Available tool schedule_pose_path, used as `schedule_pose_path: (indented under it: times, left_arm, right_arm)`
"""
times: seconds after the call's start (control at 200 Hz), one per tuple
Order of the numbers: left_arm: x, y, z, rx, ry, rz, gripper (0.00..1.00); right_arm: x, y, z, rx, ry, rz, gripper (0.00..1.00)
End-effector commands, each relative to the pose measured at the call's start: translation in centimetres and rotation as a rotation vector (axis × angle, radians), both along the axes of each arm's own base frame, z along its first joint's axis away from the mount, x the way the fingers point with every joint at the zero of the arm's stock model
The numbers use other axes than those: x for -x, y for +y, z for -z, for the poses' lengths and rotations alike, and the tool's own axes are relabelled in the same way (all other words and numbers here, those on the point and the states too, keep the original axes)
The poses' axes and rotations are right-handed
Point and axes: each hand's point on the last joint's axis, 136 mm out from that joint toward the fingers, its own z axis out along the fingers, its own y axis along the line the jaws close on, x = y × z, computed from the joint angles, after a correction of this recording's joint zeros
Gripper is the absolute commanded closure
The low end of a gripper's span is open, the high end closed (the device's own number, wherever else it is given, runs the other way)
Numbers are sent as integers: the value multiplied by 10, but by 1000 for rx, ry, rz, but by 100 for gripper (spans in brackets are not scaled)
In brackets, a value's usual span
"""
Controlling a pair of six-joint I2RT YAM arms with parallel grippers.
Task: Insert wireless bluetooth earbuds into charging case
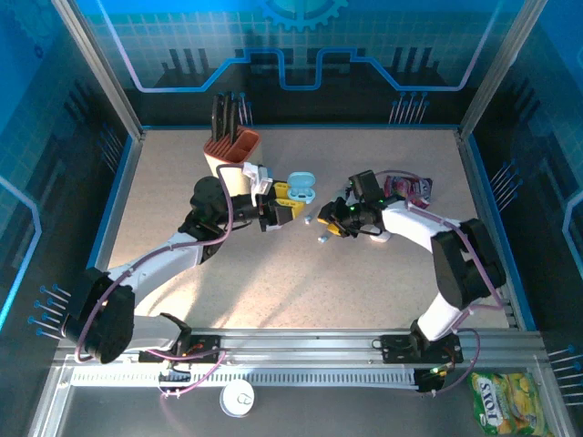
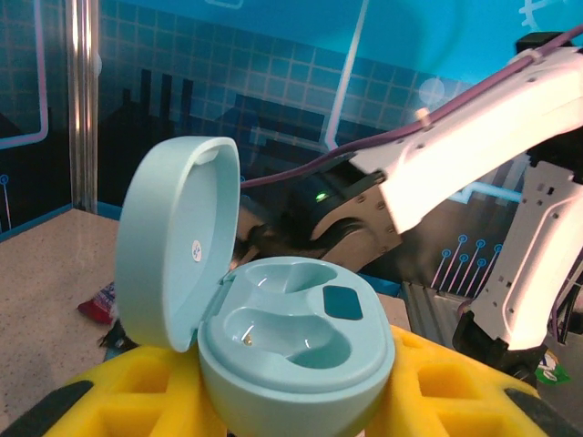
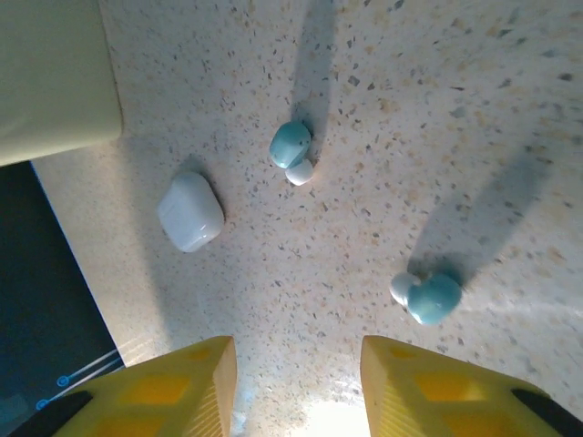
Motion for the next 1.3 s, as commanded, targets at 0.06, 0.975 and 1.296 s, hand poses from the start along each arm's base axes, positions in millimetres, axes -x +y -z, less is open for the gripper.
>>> schedule_pose_path:
  times: [0.06, 0.975, 1.296]
  left_arm:
    - [1, 1, -7, 15, -57, 5, 65]
    - [7, 4, -4, -6, -56, 3, 64]
    - [8, 5, 0, -21, -54, -1, 64]
  right_arm:
    - [13, -15, 23, 25, 85, 99, 62]
    - [12, 7, 77, 17, 226, 44, 72]
    - [16, -2, 66, 85, 217, 10, 80]
